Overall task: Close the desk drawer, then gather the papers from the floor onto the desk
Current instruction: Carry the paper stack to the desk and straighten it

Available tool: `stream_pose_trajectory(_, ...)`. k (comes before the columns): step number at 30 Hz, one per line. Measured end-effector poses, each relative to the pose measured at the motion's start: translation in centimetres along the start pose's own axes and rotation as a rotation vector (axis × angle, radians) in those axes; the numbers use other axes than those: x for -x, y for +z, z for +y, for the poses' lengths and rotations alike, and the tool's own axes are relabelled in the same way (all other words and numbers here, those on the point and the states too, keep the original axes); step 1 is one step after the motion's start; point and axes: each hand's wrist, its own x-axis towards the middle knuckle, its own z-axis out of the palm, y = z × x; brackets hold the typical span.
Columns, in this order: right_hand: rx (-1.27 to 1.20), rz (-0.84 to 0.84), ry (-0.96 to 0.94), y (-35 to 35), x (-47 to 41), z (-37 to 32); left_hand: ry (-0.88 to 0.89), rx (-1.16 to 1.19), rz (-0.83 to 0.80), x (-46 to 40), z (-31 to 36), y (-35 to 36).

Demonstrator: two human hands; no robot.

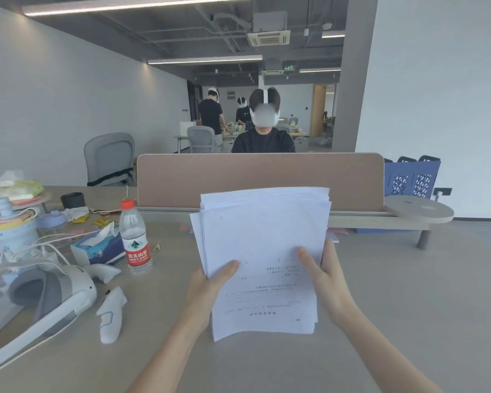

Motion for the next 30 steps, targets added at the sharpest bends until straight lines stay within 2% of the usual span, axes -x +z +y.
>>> stream_pose_trajectory(8,-0.030,-0.047,0.023,0.0,-0.2,-0.3,-0.073,-0.082,-0.035,0.0,-1.3,0.3)
stream_pose_trajectory(16,-0.002,-0.044,-0.026,-0.8,-1.7,-0.1,-0.058,-0.112,0.071,-1.3,-1.9,1.1)
stream_pose_trajectory(18,0.080,-0.031,-0.128,-1.6,-2.4,-1.8,-0.070,-0.117,0.032,-1.3,-2.0,1.2)
stream_pose_trajectory(23,0.571,-0.045,-0.499,-3.3,-4.3,-6.5,-0.097,-0.111,-0.036,-0.7,-1.7,1.2)
stream_pose_trajectory(26,0.760,-0.069,-0.504,-3.5,-4.7,-6.6,-0.095,-0.114,-0.064,-0.2,-1.4,1.0)
stream_pose_trajectory(30,0.792,-0.051,-0.509,-3.7,-4.8,-6.1,-0.088,-0.115,-0.073,0.1,-0.6,1.0)
